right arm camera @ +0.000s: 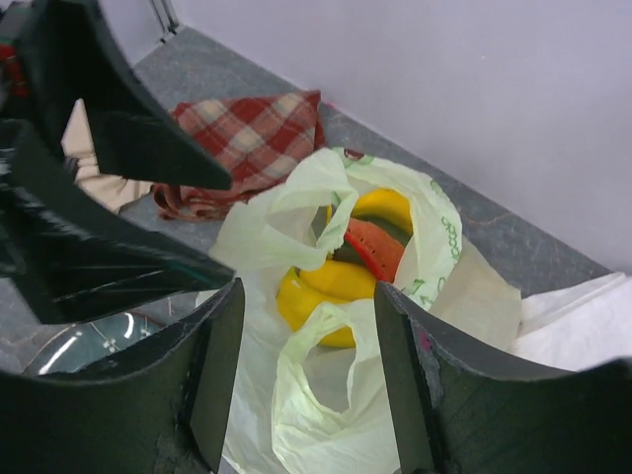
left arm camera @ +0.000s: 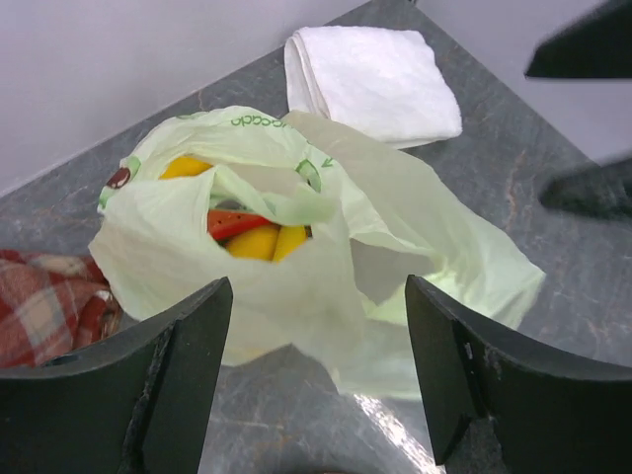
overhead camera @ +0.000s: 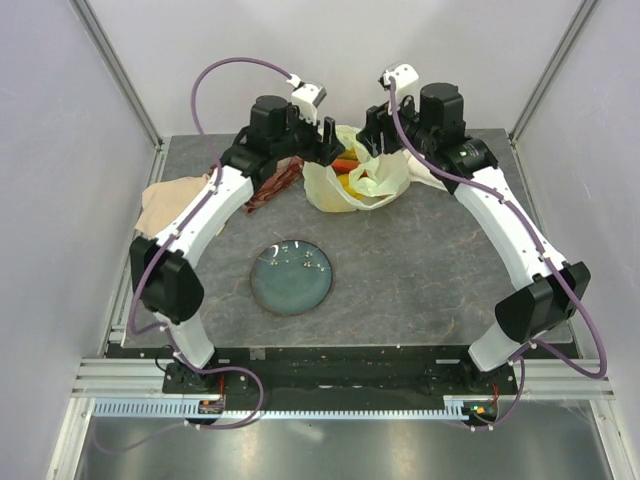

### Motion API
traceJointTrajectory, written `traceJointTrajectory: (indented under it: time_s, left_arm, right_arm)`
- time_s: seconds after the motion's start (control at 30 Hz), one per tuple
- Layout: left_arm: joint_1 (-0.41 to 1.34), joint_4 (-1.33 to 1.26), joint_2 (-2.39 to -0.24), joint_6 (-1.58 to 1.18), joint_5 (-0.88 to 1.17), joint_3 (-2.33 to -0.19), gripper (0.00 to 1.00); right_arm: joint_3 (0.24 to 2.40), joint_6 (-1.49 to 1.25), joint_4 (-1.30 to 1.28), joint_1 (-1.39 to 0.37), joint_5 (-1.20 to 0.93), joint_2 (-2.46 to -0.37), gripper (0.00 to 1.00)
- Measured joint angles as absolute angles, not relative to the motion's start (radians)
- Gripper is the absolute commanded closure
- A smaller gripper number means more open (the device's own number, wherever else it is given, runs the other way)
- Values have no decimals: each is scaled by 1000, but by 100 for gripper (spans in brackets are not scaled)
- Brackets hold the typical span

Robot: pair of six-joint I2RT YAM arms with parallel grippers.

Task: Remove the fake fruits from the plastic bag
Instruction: Adjust the plastic bag at the center of the board.

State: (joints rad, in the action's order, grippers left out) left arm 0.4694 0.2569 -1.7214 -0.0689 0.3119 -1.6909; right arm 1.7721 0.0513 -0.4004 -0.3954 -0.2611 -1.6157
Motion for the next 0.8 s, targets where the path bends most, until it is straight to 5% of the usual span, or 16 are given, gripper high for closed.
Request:
traceJointTrajectory:
  time_s: [0.17, 0.23, 0.3, 0.57, 0.7, 0.8]
  left_arm:
    - [479, 265, -1829, -46, 291, -1737, 27]
    - [479, 285, -1840, -38, 283, -1737, 64]
    - [479, 302, -1839, -23, 257, -1737, 91]
    - [462, 315, -1774, -30, 139, -1629, 97]
    - [456, 318, -1699, -71, 120, -1523, 98]
    - [456, 318, -1655, -96, 105, -1454, 98]
  right_arm:
    - [1682, 73, -420, -396, -237, -1614, 18]
    - [1644, 82, -429, -396, -234, -1613, 13]
    - [1608, 90, -442, -395, -237, -1613, 11]
    - [1507, 158, -472, -405, -313, -1628, 9]
    - [1506, 202, -471, -432, -293, -1687, 39]
    - [1505, 218, -485, -449, -251, -1740, 72]
